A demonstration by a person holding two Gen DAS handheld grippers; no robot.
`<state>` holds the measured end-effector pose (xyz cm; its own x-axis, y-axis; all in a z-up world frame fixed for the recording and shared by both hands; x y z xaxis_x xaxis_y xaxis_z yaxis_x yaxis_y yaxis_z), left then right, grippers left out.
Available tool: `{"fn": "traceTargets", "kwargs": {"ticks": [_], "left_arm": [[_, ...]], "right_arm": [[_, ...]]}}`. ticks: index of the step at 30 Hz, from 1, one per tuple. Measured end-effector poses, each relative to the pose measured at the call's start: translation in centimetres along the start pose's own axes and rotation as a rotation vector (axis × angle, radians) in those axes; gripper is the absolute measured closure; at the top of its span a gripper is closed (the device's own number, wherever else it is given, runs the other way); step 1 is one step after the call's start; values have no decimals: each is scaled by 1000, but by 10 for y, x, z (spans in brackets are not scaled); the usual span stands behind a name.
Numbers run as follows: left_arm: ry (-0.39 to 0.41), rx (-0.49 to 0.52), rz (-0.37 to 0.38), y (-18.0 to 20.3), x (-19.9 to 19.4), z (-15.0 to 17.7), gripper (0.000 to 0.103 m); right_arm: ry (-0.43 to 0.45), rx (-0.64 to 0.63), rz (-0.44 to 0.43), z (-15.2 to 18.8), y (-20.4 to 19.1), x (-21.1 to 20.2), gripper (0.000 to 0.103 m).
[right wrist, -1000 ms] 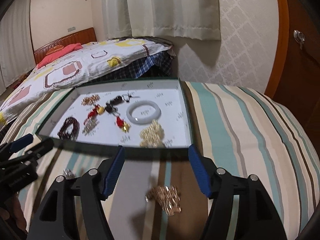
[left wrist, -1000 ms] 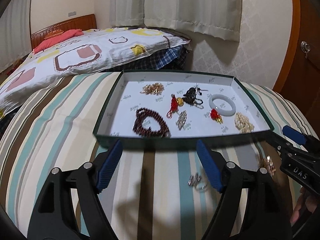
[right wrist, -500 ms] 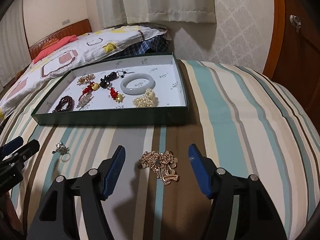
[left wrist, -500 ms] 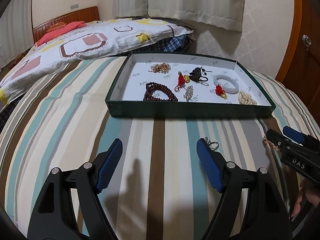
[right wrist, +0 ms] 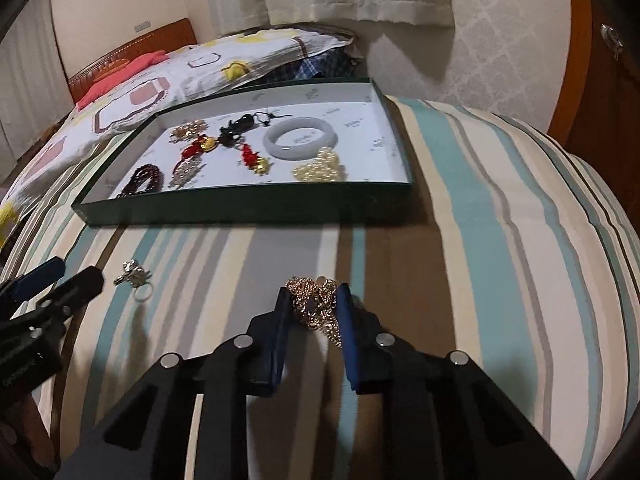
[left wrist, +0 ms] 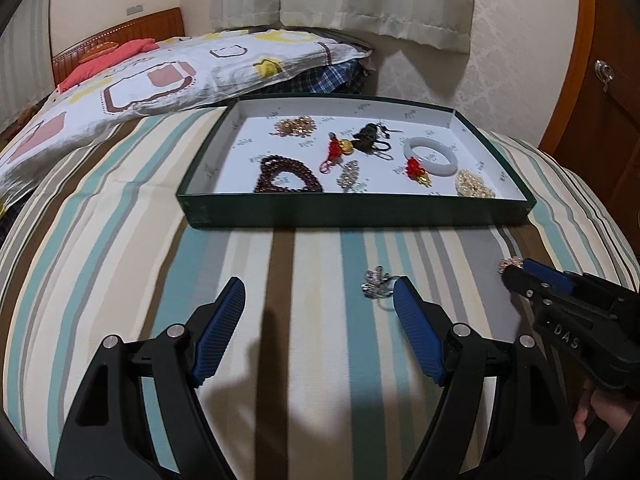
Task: Organize jewelry
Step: 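Grasp the gold chain necklace with the right gripper while the left gripper grasps the silver ring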
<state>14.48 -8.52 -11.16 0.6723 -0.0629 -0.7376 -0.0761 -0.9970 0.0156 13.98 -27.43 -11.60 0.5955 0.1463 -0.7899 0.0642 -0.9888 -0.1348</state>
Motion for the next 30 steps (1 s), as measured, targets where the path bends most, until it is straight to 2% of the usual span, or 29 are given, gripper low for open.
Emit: {"fn": "traceTargets", "kwargs": {"ticks": [2, 8, 10, 14, 16, 21, 30], "left_arm": [[-7, 9, 9, 4, 2, -1, 28], [-22, 31, 28, 16, 9, -3, 31], [-35, 45, 32, 20, 14, -4, 42], [-60, 52, 45, 22, 23, -2, 57], [-71, 51, 55, 22, 26, 0, 72], [-75, 47, 85, 19, 27, 0, 99], [-49, 11, 101, 9, 23, -2, 100]], "right_arm": [[3, 5, -17, 0, -2, -1, 85], [4, 7, -33, -1, -4, -1, 85], [4, 11, -38, -1, -3, -1, 85], [3, 13, -43, -2, -3, -1, 85], [4, 16, -46, -2, -3, -1, 85], [5, 22, -59, -2, -4, 0, 86], [21, 29, -68, -2, -5, -3, 90]]}}
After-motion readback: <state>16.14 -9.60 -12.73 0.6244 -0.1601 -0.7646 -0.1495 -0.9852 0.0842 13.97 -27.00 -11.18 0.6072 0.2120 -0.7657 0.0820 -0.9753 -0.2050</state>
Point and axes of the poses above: each gripper's, at about its wrist camera, not at the fingertips, and x roughly the way its jaws point, y to its right, z to its underside, the point moved 4 cm from there along x, roughly the way its jaws point, and after that the axes turned 3 degrees about -z, right-handed, at the moved point
